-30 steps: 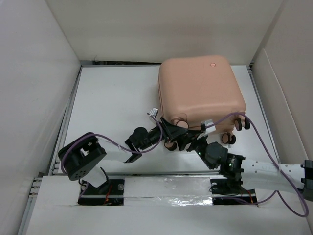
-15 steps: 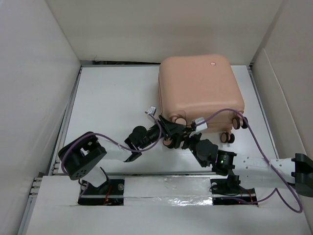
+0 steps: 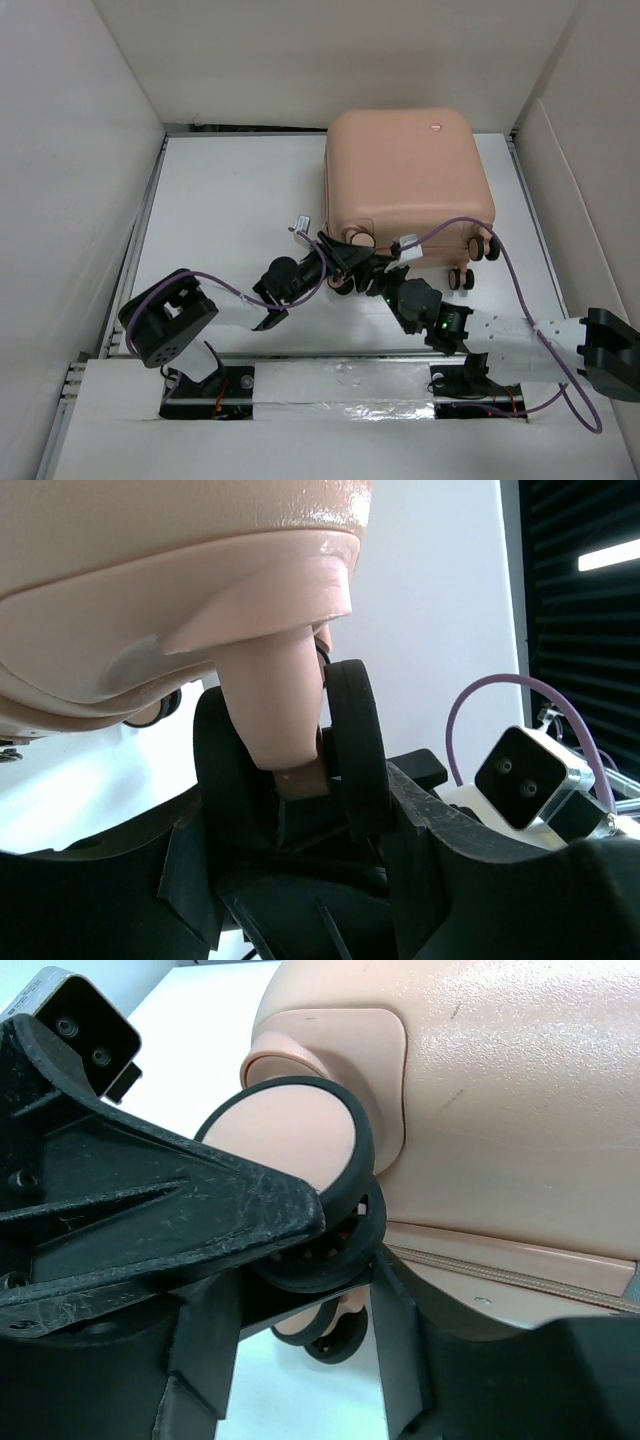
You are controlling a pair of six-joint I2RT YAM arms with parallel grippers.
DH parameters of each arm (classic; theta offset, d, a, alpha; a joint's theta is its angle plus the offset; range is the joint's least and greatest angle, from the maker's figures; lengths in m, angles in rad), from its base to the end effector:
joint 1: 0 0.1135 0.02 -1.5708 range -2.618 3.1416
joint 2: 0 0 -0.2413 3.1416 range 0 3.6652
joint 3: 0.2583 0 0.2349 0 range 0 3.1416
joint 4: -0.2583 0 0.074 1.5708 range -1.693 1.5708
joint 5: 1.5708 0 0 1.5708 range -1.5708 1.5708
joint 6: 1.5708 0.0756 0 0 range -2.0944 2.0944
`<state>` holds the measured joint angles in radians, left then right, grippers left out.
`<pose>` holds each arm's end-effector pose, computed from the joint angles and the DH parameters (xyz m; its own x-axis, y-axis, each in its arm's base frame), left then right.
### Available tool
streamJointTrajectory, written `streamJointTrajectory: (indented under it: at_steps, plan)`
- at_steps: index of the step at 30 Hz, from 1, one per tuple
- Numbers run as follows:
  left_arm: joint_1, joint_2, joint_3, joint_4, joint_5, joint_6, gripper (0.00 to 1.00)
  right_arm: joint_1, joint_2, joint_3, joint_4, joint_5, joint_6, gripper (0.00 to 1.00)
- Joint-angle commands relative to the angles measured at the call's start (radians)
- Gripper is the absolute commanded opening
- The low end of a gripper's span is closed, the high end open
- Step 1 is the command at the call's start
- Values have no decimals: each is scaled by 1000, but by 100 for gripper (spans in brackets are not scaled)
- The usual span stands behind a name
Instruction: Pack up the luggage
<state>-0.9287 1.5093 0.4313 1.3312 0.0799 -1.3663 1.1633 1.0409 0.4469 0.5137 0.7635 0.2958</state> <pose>0.1809 -0.2519 0.2201 -0.7965 -0.5647 -0.2162 0.3184 -0.0878 -0.9439 0.1463 0.2070 0.2340 -0.1441 0.1975 -0.9697 -0.3639 0.9006 0.2375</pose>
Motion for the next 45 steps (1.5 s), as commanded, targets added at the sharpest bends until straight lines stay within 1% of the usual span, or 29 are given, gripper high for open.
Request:
streamJointTrajectory:
  at_steps: [1, 2, 5, 6, 7, 8, 10, 11, 12, 13, 14, 15, 16, 17, 18, 20, 21, 22, 23, 26, 28, 30, 33, 35, 39, 41, 42, 44, 45]
  plan:
    - [-68, -23, -11, 177, 181, 73, 18, -28, 10, 23, 235, 51, -34, 13]
    - [-68, -30, -17, 166, 179, 84, 30, -28, -4, 9, 239, 46, -24, 10]
    - [-56, -50, -34, 137, 173, 99, 47, -28, -28, -10, 226, 39, -6, 8]
    - [-42, -69, -43, 126, 173, 104, 55, -28, -45, -19, 215, 36, -1, 7]
    - [-33, -78, -46, 112, 176, 120, 60, -28, -56, -25, 209, 31, 0, 6]
    - [-15, -102, -48, 71, 185, 133, 67, -28, -76, -34, 197, 25, 8, 6]
    - [4, -135, -51, 14, 188, 189, 75, -28, -97, -46, 184, 17, 16, 5]
    - [14, -156, -51, -60, 187, 216, 78, -28, -110, -50, 174, 10, 20, 5]
    - [27, -205, -55, -104, 182, 243, 83, -28, -120, -53, 154, 8, 26, 5]
    - [54, -233, -57, -145, 169, 271, 85, -28, -139, -56, 145, 5, 28, 5]
    - [66, -266, -58, -241, 155, 332, 86, -28, -143, -54, 135, 0, 25, 5]
    - [76, -341, -65, -297, 130, 361, 87, -37, -150, -54, 117, -3, 25, 5]
    - [85, -380, -69, -343, 73, 389, 88, -37, -156, -51, 109, -7, 25, 5]
    - [96, -462, -74, -439, 40, 444, 88, -37, -160, -48, 105, -13, 23, 5]
    - [96, -506, -77, -490, 6, 470, 86, -37, -162, -47, 97, -18, 23, 5]
    - [96, -579, -89, -570, -107, 507, 81, -37, -160, -42, 94, -24, 23, 5]
    - [96, -633, -107, -620, -133, 524, 70, -37, -157, -42, 94, -26, 20, 4]
    - [96, -650, -118, -633, -162, 529, 63, -37, -153, -39, 92, -29, 20, 4]
    - [96, -662, -129, -650, -172, 532, 60, -37, -148, -37, 92, -38, 20, 4]
    - [96, -640, -143, -632, -174, 538, 59, -37, -133, -36, 89, -53, 29, 5]
    - [96, -577, -117, -604, -143, 555, 59, -37, -128, -42, 91, -56, 34, 8]
    - [96, -499, -59, -587, -112, 565, 59, -37, -125, -39, 89, -76, 20, 16]
    - [96, -424, -10, -554, -51, 569, 57, -37, -116, -19, 66, -93, 6, 22]
    - [96, -403, 4, -534, -34, 567, 54, -37, -105, -4, 54, -101, 5, 23]
    - [96, -389, 29, -524, -29, 572, 52, -47, -58, 22, 19, -115, -1, 31]
    - [96, -394, 26, -527, -26, 570, 48, -47, -39, 27, 20, -118, 6, 33]
    - [96, -403, 12, -541, -29, 569, 41, -47, -25, 24, 31, -124, 11, 33]
    - [96, -414, -11, -576, -55, 569, 34, -47, -18, 22, 40, -127, 12, 33]
    - [96, -419, -34, -592, -68, 570, 26, -47, -16, 24, 42, -124, 14, 33]
